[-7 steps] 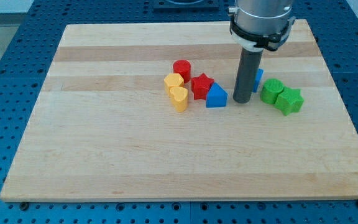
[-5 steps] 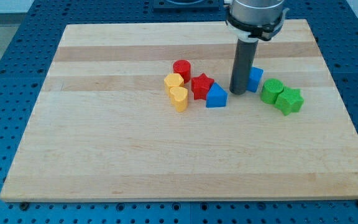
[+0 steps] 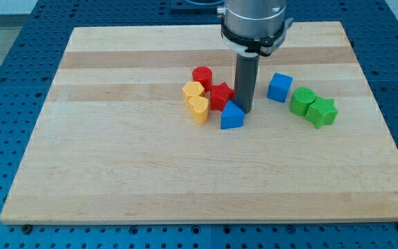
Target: Push the blue triangle below the red star
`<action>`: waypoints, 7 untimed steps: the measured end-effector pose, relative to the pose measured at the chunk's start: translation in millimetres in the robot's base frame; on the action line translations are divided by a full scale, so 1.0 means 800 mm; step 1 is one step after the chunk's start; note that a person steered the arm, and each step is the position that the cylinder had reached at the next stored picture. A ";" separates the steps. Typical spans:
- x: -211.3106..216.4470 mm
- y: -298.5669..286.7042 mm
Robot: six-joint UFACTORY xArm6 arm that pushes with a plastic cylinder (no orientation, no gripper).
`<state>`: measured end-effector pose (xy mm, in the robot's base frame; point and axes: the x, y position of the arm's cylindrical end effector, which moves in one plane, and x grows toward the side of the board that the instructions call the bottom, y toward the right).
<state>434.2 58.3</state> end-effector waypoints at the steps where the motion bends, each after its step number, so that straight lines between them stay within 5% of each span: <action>1: 0.005 0.000; 7: 0.066 0.016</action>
<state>487.2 70.8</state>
